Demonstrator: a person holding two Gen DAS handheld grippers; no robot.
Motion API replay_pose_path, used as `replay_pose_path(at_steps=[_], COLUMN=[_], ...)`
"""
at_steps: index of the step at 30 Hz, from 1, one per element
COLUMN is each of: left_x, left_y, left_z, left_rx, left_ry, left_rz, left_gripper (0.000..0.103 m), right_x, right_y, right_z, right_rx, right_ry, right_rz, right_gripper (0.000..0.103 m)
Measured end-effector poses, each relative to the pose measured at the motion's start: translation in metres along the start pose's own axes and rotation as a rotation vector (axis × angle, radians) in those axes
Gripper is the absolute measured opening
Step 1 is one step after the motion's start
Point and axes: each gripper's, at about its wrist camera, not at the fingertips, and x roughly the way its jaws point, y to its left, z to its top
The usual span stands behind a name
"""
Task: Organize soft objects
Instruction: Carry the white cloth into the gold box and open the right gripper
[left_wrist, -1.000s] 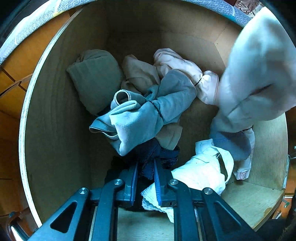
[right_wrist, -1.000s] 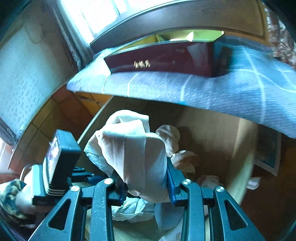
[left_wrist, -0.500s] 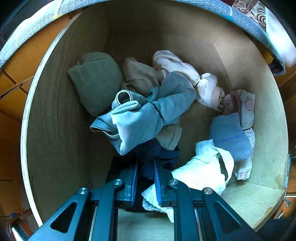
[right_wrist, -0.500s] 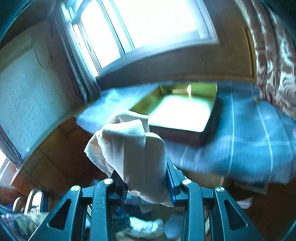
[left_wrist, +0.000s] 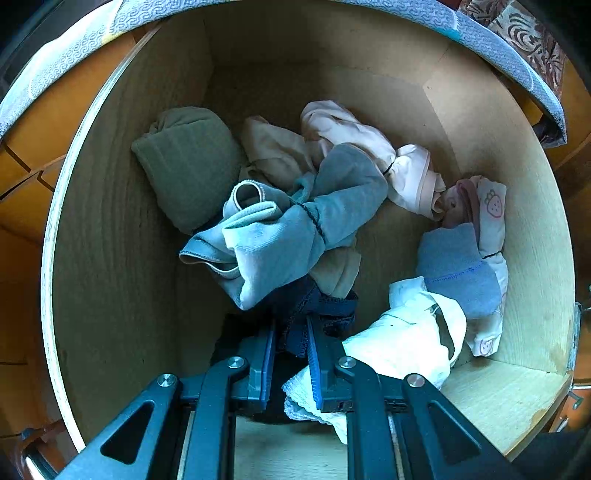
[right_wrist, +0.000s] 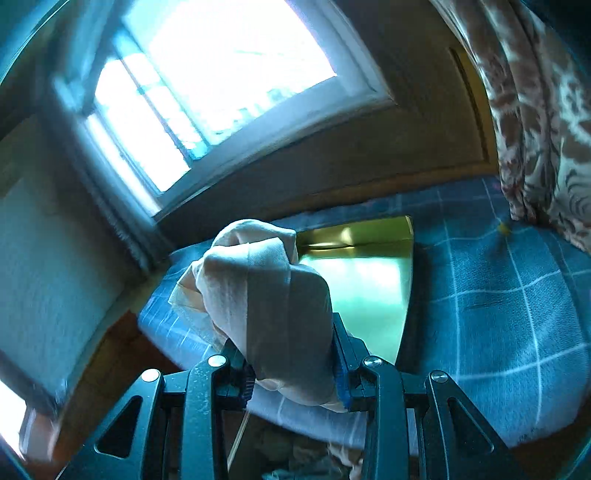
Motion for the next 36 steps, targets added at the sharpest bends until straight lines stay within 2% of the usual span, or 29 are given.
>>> replay_pose_path(at_steps=[3, 6, 11, 16, 18, 20, 23, 27, 29, 31, 34, 36], left_x=[0.0, 0.001, 0.002, 0.003, 0.004, 0.004, 0.006, 0.005, 0.005, 0.005, 0.006, 0.005], left_y=[0.001, 0.001, 0.002, 0.007, 0.009, 0.011, 0.015, 0.017, 0.018, 0.019, 0.019, 0.017], left_z=[0.0, -0.001, 0.0, 0.002, 0.003, 0.003, 0.003, 0.003, 0.003, 0.002, 0.003, 0.002], left_rx=[0.0, 0.003, 0.001, 0.001, -0.003, -0.005, -0.011, -0.013, -0.011, -0.011, -0.011, -0.012], left_ry=[0.003, 0.007, 0.011, 0.018, 0.015, 0.017, 0.019, 0.02, 0.019, 0.018, 0.015, 0.009], left_rz=[-0.006, -0.011, -0.028, -0.046, -0.054, -0.06, -0.07, -0.079, -0.078, -0.076, -0.074, -0.072], left_gripper=[0.015, 0.015, 0.015, 0.015, 0.015, 0.015, 0.015, 0.015, 0.015, 0.015, 0.015, 0.015], right_x=[0.028, 0.061, 0.11, 0.137, 0.144, 0.15, 0.16, 0.167, 0.164, 0.157, 0.142, 0.134], right_y=[-0.014, -0.025, -0.045, -0.065, -0.07, -0.073, -0.074, -0.071, -0.068, -0.064, -0.058, -0.054], right_z=[0.022, 0.042, 0.067, 0.084, 0.09, 0.093, 0.092, 0.084, 0.082, 0.081, 0.082, 0.084], right_rx=[0.074, 0.114, 0.149, 0.179, 0.172, 0.168, 0.135, 0.095, 0.092, 0.074, 0.059, 0.039], right_ry=[0.033, 0.074, 0.149, 0.15, 0.145, 0.15, 0.173, 0.164, 0.151, 0.13, 0.093, 0.08], right_rz=[0.0, -0.037, -0.172, -0.264, -0.289, -0.324, -0.374, -0.381, -0.371, -0.38, -0.38, -0.375], right_gripper=[0.034, 0.034, 0.035, 0.039, 0.04, 0.046, 0.045, 0.048, 0.053, 0.055, 0.067, 0.067])
